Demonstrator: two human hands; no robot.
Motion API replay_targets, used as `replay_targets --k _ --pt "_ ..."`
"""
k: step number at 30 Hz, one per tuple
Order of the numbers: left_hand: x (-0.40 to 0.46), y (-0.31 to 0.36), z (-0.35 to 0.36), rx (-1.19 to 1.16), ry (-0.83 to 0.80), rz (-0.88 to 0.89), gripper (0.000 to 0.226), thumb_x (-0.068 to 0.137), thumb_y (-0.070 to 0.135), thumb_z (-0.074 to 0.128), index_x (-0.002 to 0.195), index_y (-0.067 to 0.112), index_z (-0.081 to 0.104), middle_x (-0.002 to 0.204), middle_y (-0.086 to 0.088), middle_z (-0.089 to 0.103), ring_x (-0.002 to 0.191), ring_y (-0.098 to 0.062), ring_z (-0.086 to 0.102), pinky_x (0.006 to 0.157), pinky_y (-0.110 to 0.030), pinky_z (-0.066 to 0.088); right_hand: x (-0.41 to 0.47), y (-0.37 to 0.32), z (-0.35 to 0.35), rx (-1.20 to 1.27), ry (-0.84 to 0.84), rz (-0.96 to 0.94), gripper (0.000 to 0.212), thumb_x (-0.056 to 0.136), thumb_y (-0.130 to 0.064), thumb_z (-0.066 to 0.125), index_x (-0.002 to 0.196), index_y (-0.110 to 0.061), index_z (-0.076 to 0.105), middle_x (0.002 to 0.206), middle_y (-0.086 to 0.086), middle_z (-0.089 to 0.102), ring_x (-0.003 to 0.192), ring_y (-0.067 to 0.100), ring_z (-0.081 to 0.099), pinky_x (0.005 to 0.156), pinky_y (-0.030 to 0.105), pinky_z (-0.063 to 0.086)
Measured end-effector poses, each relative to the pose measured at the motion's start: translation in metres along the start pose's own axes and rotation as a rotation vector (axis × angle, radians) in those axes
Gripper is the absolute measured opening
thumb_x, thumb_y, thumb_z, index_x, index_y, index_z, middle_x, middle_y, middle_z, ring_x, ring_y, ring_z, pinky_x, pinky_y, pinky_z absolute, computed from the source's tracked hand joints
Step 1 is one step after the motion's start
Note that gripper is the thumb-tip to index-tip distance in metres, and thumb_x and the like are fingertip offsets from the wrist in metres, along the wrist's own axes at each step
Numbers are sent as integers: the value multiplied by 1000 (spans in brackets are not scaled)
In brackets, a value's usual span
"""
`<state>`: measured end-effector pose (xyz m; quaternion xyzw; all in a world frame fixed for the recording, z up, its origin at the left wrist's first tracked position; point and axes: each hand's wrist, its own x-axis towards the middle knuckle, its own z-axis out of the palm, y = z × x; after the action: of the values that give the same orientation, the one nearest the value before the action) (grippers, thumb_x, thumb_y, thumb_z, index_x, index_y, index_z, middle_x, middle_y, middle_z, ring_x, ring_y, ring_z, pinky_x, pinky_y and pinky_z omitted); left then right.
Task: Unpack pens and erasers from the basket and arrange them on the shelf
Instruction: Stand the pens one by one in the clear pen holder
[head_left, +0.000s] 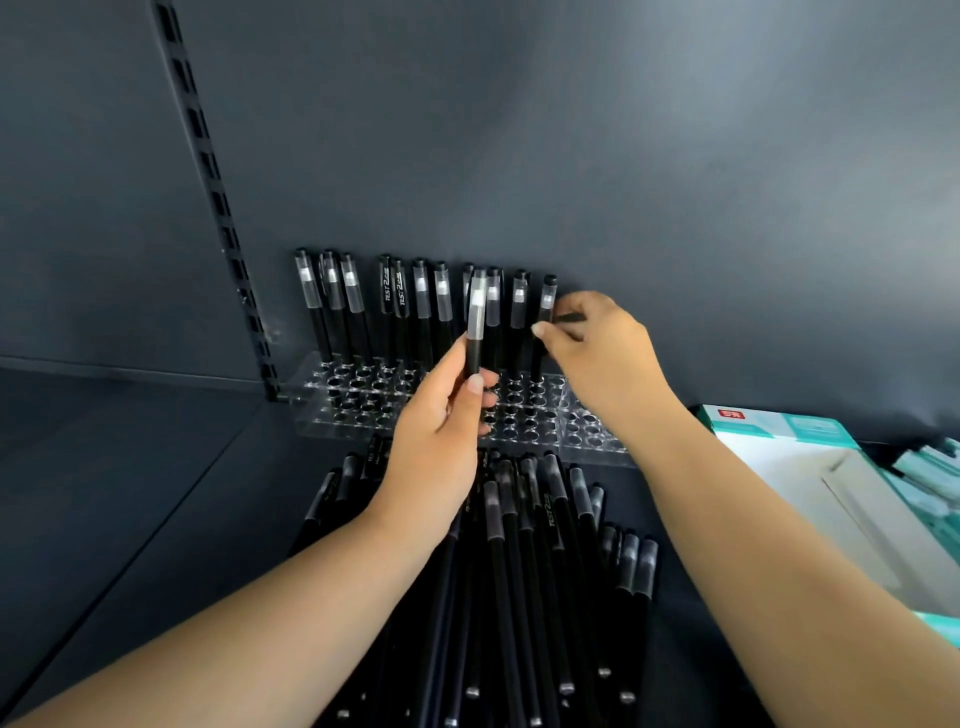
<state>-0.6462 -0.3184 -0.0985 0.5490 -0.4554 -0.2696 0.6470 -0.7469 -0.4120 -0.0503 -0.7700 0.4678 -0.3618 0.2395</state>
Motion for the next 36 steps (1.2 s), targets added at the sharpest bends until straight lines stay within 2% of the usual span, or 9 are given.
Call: replay_targets --k 5,12,19,23,28,30,32,34,36 --pt "-2 1 1 -7 -6 56 35 97 11 38 128 21 51 92 18 64 86 9 59 75 -10 47 0 3 2 -5 26 19 23 90 -31 56 103 -12 59 83 -8 56 77 7 52 54 10 36" --pt "-4 2 0 -74 -17 73 31 94 13 46 112 37 50 94 16 68 91 3 62 80 -15 49 -2 1 -2 -98 -56 38 23 87 -38 57 93 -16 63 71 -7 59 59 7 49 55 20 40" --pt "-5 6 1 -80 24 85 16 88 22 51 102 29 54 84 24 69 89 11 60 80 -3 42 -7 -29 -37 39 49 -1 26 86 -41 56 82 -18 67 84 -2 69 76 14 61 75 27 49" --pt "-10 10 3 -37 -14 142 15 86 18 54 94 30 55 78 18 70 86 12 61 74 -1 40 -16 -39 -37 241 -124 -3 24 83 -38 62 76 -15 68 81 5 70 83 20 65 87 38 52" --pt "-12 -1 1 338 -103 311 34 90 56 36 106 33 56 100 19 63 100 5 56 87 -10 41 -16 -36 -35 279 -291 45 22 86 -25 61 79 -4 67 69 -2 65 61 2 61 80 29 53" --pt "-13 -5 2 607 -171 410 68 89 64 13 119 21 57 114 11 58 114 -4 49 102 -26 36 -12 -37 -44 238 -210 44 26 90 -24 56 85 0 64 70 3 66 53 4 62 74 28 54" --pt "-14 -2 3 842 -229 373 95 77 70 -13 135 20 45 138 5 46 134 -10 27 113 -26 8 -8 -37 -54 138 9 -30 28 91 -24 52 81 -1 62 68 8 66 59 16 66 73 32 54" --pt "-16 -1 3 1033 -273 274 111 60 71 -32 145 25 22 153 9 19 140 -5 -2 107 -22 -13 -8 -37 -62 13 285 -130 27 92 -26 49 80 -4 60 73 13 67 72 28 64 73 34 48" --pt "-16 -1 4 1131 -310 203 114 52 69 -39 147 26 7 155 11 4 139 -4 -13 108 -29 -16 -10 -35 -63 24 447 -181 22 94 -27 47 89 -10 60 79 12 67 77 28 62 73 32 42"
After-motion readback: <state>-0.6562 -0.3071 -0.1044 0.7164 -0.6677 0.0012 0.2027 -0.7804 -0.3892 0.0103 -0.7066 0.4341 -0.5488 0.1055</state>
